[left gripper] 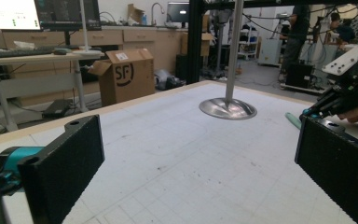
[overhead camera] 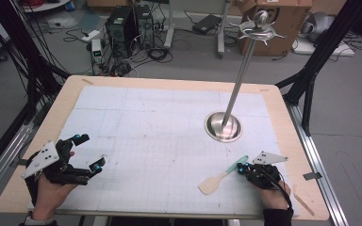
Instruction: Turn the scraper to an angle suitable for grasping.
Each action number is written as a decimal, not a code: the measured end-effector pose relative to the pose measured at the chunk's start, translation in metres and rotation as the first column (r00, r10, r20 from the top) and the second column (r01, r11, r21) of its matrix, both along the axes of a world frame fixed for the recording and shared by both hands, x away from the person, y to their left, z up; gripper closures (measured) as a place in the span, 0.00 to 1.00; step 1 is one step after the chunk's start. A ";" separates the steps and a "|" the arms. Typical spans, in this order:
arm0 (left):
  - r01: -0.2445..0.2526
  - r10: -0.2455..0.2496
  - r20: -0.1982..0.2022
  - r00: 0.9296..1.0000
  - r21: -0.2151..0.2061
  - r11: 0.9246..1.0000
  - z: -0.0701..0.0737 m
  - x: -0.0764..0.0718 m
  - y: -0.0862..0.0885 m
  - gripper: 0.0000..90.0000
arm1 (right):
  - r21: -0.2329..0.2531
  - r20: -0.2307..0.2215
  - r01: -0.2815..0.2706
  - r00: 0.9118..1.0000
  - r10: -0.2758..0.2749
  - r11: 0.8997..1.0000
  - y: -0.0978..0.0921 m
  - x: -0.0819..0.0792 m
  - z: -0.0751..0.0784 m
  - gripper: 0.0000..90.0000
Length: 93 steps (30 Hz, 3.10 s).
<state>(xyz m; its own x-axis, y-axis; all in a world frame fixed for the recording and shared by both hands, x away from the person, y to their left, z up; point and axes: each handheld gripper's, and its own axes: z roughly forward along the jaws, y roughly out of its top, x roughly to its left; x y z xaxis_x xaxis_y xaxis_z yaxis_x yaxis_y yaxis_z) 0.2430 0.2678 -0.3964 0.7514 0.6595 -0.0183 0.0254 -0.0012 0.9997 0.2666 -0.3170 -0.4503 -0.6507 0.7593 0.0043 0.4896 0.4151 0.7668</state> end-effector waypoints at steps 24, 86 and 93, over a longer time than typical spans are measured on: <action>-0.035 0.035 0.004 0.999 0.017 0.999 0.001 -0.012 0.009 0.02 | -0.057 0.053 -0.009 0.999 0.012 0.998 0.035 0.022 0.000 1.00; -0.013 0.013 -0.005 1.000 0.024 1.000 -0.001 -0.004 -0.001 0.02 | -0.010 0.032 0.095 0.995 -0.095 0.995 -0.001 -0.001 0.001 1.00; -0.025 0.026 -0.008 1.000 0.045 0.999 -0.003 -0.008 0.002 0.02 | -0.043 0.028 0.130 0.991 -0.129 0.991 0.004 0.010 0.000 1.00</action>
<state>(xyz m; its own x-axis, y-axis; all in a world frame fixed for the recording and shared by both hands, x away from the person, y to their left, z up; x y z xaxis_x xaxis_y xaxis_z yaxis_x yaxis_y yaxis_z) 0.2353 0.2700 -0.3990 0.7343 0.6788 0.0052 0.0346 -0.0450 0.9984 0.2768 -0.3133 -0.4498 -0.5466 0.8361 -0.0469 0.5219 0.3839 0.7618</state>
